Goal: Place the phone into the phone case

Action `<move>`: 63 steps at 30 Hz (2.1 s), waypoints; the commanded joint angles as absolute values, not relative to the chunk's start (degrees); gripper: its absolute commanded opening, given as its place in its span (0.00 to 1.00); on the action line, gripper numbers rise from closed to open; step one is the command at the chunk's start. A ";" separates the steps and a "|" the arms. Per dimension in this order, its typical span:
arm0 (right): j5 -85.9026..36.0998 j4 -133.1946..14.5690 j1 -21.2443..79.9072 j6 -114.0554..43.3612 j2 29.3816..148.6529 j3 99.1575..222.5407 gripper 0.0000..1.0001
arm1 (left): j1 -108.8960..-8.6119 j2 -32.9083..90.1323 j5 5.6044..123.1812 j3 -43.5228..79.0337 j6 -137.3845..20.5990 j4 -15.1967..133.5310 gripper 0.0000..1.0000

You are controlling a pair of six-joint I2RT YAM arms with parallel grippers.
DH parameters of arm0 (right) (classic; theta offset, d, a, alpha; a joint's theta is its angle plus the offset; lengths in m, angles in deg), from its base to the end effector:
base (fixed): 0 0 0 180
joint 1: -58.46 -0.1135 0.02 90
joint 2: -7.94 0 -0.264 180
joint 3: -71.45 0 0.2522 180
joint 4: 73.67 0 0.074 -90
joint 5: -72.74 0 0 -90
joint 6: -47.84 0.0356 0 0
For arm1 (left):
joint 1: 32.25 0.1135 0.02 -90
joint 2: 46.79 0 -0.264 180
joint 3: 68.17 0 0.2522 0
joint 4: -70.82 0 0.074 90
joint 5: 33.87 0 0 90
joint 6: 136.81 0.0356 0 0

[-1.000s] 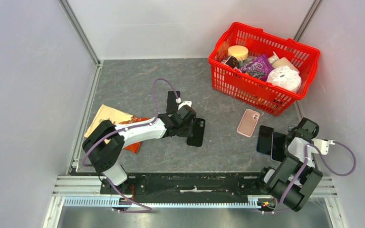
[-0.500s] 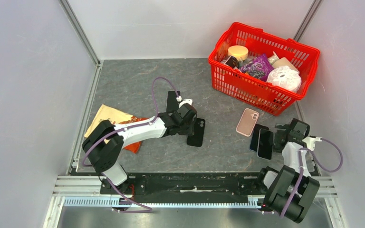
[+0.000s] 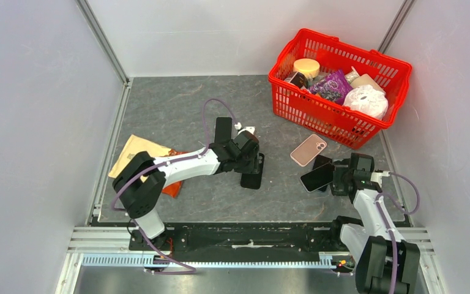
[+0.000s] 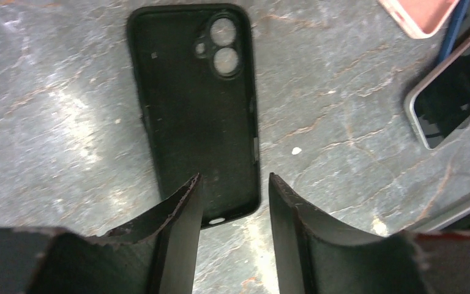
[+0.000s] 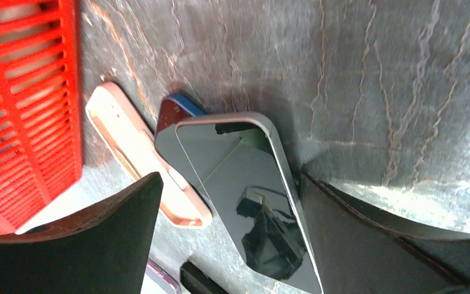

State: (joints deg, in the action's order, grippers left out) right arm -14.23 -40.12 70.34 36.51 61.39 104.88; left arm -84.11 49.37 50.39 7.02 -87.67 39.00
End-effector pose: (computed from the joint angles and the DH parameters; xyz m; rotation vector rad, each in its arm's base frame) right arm 0.1609 -0.0358 0.1511 1.8294 1.7807 0.4060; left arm 0.2190 -0.2731 0.1986 0.2033 2.5638 -0.5375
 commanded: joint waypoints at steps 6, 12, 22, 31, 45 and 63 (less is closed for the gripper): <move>-6.03 -18.83 67.62 27.34 57.81 109.46 0.94 | -89.85 56.84 55.32 19.42 -80.68 41.48 0.68; -0.28 -11.25 67.59 16.96 56.59 119.04 0.97 | -95.12 63.82 57.10 28.49 -71.54 43.26 0.78; 2.49 -5.65 67.69 10.10 59.49 130.33 0.97 | -100.69 78.34 53.95 46.57 -59.62 39.89 0.81; 2.82 -3.24 69.03 8.87 61.65 134.30 0.97 | -101.26 85.19 51.56 54.09 -55.69 38.76 0.82; -2.25 -3.53 74.76 5.35 62.87 134.11 0.97 | -101.51 90.12 53.70 59.60 -52.63 36.29 0.83; -4.65 -5.02 76.30 4.51 62.22 131.80 0.97 | -101.63 90.37 54.27 55.63 -51.98 37.75 0.84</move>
State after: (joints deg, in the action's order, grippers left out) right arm -4.59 -3.72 75.69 5.65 63.11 132.44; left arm -101.25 90.35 53.48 57.44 -54.98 36.59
